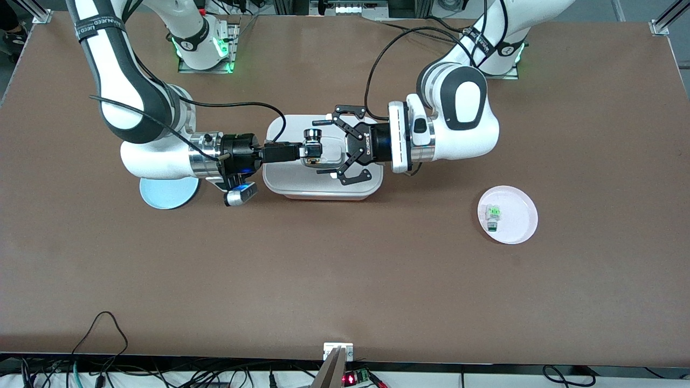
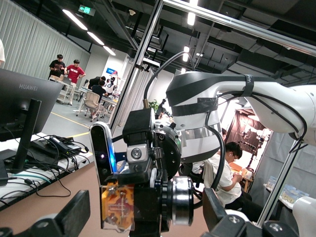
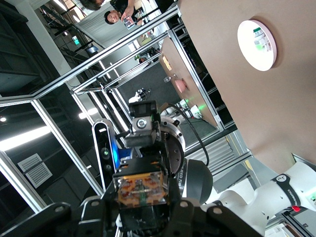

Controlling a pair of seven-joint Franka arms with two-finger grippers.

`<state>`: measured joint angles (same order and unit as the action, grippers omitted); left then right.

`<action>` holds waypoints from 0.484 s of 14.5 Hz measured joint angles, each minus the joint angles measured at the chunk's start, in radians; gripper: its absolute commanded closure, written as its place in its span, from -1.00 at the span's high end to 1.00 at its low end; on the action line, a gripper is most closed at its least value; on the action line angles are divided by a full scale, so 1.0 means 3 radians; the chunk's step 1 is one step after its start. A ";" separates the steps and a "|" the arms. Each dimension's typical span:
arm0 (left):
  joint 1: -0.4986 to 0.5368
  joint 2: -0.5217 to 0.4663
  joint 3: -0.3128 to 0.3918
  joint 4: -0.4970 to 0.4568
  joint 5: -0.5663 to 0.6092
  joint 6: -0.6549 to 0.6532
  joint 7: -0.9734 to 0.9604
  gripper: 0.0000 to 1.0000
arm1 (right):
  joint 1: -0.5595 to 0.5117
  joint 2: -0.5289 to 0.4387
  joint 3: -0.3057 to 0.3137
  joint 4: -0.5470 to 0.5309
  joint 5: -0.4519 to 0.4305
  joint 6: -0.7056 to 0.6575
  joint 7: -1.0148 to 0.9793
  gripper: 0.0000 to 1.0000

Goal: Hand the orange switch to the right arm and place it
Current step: 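Open the left gripper and pull it back from the switch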

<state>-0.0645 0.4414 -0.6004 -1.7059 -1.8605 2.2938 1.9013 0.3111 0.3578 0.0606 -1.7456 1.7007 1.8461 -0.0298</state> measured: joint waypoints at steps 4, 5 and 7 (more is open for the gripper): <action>0.0003 -0.0006 0.0000 0.0007 0.0000 -0.0036 -0.0190 1.00 | -0.0092 0.0000 -0.0029 0.0050 -0.0242 -0.0002 -0.0009 -0.62; 0.0009 -0.0006 0.0001 0.0007 0.0004 -0.0045 -0.0211 1.00 | -0.0145 0.0000 -0.0033 0.0085 -0.0397 -0.0012 -0.0009 -0.62; 0.0049 -0.0006 0.0002 0.0008 0.0131 -0.0055 -0.0329 1.00 | -0.0245 0.0000 -0.0035 0.0163 -0.0819 -0.0044 -0.0025 -0.62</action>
<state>-0.0498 0.4396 -0.5998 -1.7036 -1.8211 2.2773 1.8026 0.2376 0.3578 0.0501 -1.6966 1.4551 1.8330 -0.0372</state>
